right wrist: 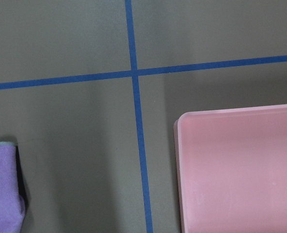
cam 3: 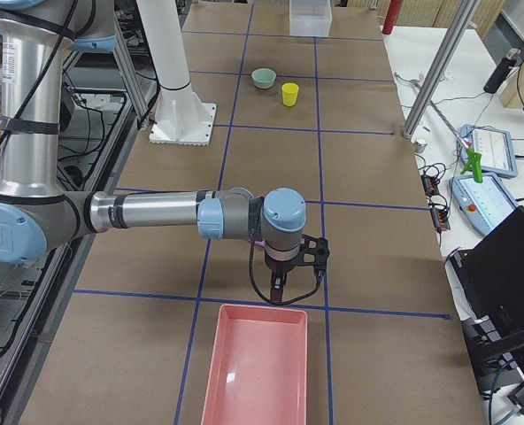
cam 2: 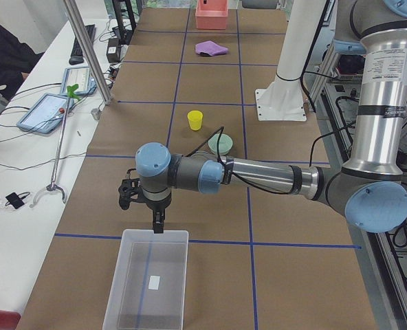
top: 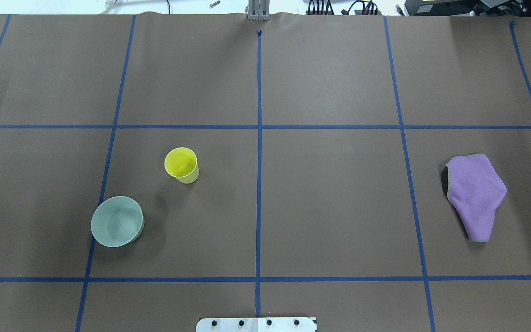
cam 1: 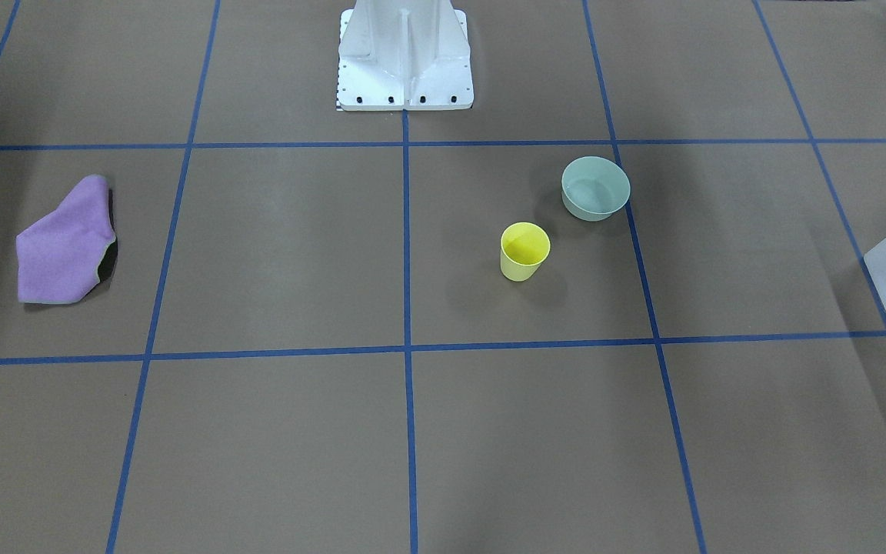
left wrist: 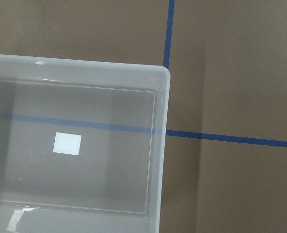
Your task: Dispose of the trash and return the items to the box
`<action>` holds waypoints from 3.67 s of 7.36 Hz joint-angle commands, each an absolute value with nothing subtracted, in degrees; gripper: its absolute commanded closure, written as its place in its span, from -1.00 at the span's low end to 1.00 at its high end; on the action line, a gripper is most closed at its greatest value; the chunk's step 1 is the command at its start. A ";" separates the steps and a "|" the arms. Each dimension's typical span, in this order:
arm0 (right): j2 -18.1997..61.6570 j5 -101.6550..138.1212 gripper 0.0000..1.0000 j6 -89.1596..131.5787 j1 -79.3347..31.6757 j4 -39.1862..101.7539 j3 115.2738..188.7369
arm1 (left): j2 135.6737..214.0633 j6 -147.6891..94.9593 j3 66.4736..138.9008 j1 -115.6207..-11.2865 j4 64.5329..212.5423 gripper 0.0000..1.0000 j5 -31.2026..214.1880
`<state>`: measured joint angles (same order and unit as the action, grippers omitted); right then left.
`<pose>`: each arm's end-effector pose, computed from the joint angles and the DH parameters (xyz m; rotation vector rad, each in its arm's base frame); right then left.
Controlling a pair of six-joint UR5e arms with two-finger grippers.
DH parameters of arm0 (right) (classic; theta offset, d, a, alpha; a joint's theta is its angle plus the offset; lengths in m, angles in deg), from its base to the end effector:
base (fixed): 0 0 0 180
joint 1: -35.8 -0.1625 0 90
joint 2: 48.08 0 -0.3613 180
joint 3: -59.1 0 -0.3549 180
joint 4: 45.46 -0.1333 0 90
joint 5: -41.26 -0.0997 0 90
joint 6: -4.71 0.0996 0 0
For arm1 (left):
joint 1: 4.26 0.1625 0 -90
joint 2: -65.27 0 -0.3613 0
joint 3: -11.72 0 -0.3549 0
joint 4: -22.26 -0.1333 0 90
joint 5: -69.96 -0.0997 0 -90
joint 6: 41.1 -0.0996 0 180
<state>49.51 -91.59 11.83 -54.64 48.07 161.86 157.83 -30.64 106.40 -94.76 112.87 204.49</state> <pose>0.0687 -0.4070 0.5588 -0.0163 -0.7486 0.1150 -0.0676 -0.4761 0.5354 0.0622 0.7848 -0.1281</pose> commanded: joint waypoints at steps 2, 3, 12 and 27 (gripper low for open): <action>49.39 -91.72 -1.00 12.00 -54.73 48.05 162.19 | 157.56 -30.64 106.82 -94.70 112.96 -0.96 204.61; 49.48 -91.72 -1.00 12.00 -54.73 48.05 162.37 | 157.82 -30.72 106.73 -94.70 112.96 -0.96 204.61; 49.66 -94.18 -1.00 12.27 -55.16 48.05 163.69 | 160.02 -27.14 107.34 -94.61 115.42 -0.96 205.58; 48.87 -94.71 -1.00 13.32 -55.08 48.14 163.95 | 154.48 44.86 128.09 -38.38 134.49 -0.96 183.43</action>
<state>48.91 -94.70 13.31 -55.09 48.10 163.99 154.64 44.28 128.56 -41.63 134.23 184.55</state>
